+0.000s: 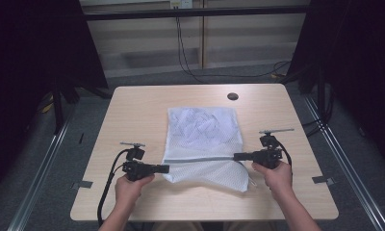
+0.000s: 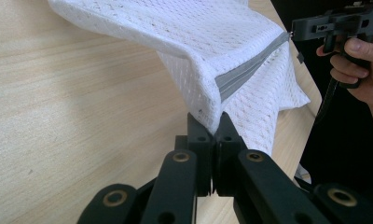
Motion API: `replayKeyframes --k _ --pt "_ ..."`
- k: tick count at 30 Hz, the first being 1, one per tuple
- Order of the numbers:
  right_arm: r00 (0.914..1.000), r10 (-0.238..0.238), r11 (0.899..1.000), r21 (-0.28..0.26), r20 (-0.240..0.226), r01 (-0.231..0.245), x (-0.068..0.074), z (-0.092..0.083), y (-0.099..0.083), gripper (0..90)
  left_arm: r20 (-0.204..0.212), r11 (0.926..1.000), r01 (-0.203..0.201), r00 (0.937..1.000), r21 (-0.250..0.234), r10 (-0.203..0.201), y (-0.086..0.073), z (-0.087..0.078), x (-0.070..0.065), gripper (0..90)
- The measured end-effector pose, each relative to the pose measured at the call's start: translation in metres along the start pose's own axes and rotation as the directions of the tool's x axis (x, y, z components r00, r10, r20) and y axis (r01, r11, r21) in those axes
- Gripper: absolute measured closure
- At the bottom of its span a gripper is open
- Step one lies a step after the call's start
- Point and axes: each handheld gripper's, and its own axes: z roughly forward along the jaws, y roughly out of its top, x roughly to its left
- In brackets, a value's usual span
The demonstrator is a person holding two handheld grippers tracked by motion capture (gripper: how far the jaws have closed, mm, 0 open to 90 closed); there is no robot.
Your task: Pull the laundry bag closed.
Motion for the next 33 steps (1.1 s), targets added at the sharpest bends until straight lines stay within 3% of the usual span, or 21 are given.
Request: replayKeyframes --k 33 --pt "1.0 0.002 1.0 0.001 0.003 -0.002 0.0004 -0.0028 0.0001 86.8 -0.011 1.0 -0.001 0.9999 0.003 0.001 -0.0004 -0.0029 0.0008 88.7"
